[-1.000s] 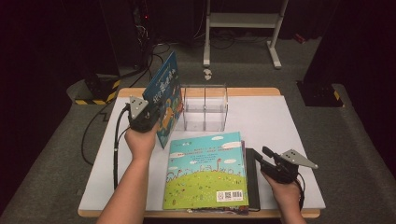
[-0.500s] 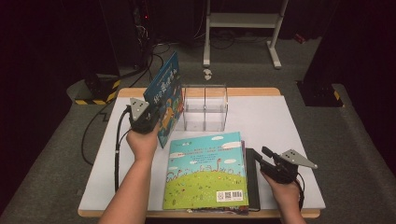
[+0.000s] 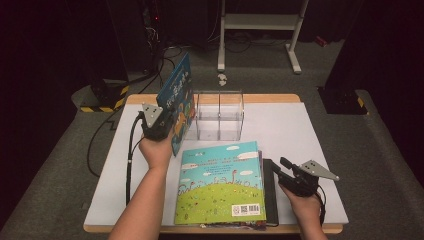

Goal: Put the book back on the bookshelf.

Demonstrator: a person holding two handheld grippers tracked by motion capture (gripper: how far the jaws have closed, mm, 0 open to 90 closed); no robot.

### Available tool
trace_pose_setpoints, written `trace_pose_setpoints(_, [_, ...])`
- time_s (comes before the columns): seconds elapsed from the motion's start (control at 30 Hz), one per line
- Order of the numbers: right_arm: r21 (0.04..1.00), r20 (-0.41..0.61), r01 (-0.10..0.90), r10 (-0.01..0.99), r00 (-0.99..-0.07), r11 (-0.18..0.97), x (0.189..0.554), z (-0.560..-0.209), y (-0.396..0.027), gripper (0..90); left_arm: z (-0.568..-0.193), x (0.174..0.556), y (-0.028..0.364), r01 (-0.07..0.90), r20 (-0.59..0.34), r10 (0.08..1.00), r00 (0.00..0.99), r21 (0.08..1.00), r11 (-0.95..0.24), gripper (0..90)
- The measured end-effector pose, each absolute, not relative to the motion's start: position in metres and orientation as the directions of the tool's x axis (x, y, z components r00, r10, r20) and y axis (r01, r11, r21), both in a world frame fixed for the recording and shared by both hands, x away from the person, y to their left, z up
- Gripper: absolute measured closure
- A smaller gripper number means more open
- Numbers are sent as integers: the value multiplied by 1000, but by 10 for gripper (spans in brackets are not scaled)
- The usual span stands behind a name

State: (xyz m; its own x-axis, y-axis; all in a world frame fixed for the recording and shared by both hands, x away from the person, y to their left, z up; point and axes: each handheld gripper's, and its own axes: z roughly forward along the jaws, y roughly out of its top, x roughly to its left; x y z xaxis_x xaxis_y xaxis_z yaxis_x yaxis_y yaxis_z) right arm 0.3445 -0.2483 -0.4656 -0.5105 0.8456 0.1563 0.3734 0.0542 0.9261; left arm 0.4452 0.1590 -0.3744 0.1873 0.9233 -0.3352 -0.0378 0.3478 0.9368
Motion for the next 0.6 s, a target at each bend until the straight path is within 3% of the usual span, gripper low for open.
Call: trace_pose_setpoints(0.6, [926, 156, 374, 845, -511, 55, 344, -466, -248, 530, -375, 448, 159, -73, -356, 924, 142, 927, 369, 829])
